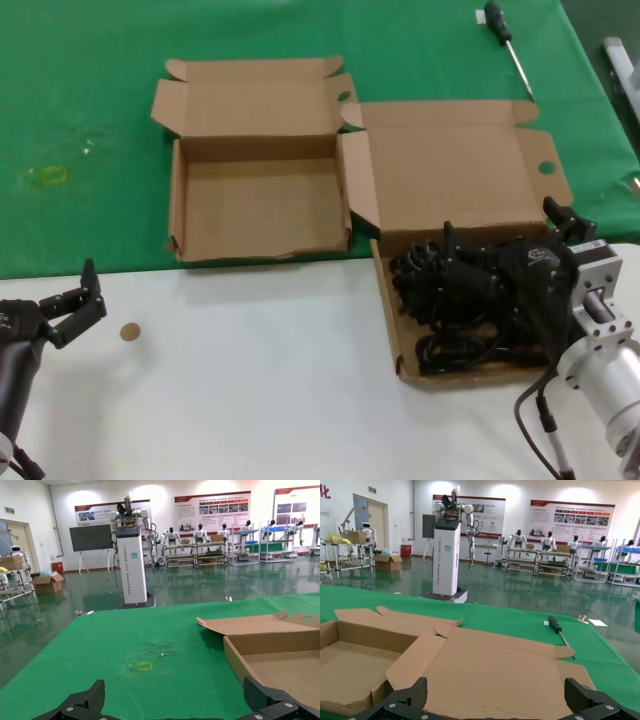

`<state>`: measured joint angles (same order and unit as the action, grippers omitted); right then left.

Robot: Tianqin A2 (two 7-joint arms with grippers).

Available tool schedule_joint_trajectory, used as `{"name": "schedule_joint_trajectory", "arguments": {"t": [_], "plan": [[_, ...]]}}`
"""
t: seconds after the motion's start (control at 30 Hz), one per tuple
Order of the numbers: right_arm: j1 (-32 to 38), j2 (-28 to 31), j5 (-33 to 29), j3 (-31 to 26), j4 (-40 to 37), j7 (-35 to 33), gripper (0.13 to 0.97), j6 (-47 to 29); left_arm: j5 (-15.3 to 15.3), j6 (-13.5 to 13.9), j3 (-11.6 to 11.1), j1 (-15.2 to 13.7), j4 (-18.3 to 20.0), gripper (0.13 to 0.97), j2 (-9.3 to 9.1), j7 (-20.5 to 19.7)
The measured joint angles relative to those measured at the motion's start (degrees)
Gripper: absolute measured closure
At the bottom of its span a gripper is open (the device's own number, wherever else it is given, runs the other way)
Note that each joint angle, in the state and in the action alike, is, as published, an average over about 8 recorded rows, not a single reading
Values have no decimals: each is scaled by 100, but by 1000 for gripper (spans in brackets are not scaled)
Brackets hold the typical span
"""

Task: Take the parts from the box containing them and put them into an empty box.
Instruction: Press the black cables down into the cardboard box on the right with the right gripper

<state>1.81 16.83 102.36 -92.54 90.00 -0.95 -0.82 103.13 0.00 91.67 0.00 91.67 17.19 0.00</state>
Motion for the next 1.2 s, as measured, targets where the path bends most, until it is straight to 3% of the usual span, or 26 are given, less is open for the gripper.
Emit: {"name": "schedule_joint_trajectory", "arguments": {"t": [0.73,1.03,1.2], "plan": [[0,0,0,0,0,0,129,0,0,0,0,0,0,132,0,0],[-23,37,12,-42,31,13,129,29,0,0,0,0,0,170,0,0],[-54,192,100,-182,100,37,129,146,0,0,0,0,0,240,0,0]]}}
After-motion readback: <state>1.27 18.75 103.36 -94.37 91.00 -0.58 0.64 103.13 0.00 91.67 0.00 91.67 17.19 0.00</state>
